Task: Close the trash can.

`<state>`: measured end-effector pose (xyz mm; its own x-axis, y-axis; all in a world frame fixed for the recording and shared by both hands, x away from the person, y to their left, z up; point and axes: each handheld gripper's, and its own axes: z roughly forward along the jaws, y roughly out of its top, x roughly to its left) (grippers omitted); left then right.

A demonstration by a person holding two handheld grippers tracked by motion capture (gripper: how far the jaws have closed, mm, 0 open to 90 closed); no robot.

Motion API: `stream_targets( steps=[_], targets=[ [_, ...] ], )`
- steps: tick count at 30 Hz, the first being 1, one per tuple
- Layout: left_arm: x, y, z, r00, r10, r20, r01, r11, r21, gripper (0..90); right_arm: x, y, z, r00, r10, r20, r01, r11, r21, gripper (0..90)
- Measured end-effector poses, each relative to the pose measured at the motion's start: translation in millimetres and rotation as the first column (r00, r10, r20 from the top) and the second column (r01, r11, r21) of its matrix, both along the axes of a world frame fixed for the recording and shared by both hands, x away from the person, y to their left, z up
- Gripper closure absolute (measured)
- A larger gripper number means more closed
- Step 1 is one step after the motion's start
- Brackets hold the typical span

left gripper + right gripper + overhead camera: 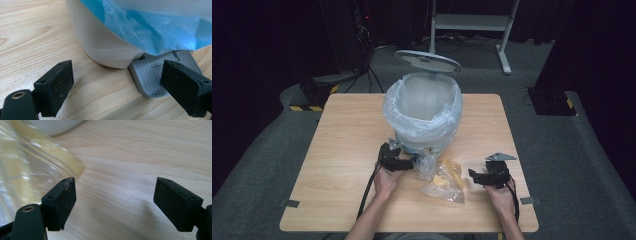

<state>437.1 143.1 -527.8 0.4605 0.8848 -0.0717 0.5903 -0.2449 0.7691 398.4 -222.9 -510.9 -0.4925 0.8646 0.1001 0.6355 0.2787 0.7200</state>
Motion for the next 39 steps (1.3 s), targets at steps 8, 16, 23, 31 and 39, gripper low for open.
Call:
stream_targets(
  steps=[8,16,23,31,39],
  targets=[
    [0.3,1.0,0.0,0.9999,-0.011,-0.003,0.011,0.9999,-0.01,13.8,-12.0,16.4,14.9,0.9964,0.078,0.035,-0.08,0.995,0.067,20.4],
    [1.7,2.6,-0.3,0.9997,-0.021,-0.016,0.02,0.9994,-0.029,16.1,-19.8,40.4,29.6,0.9801,0.188,0.064,-0.192,0.979,0.068,21.3],
    [2.1,2.8,-0.3,0.9996,-0.023,-0.017,0.022,0.9992,-0.032,16.2,-19.0,59.3,30.3,0.9667,0.25,0.055,-0.253,0.966,0.06,22.2],
    [2.5,3.1,-0.4,0.9995,-0.025,-0.02,0.025,0.9991,-0.034,16.6,-14.9,70.9,19.7,0.9564,0.292,0.015,-0.292,0.956,0.032,25.1],
    [4.7,4.5,-1.0,0.999,-0.025,-0.038,0.022,0.9978,-0.063,16.5,-10.7,76.1,9.2,0.9537,0.299,-0.03,-0.299,0.954,0.003,39.2]
  ],
)
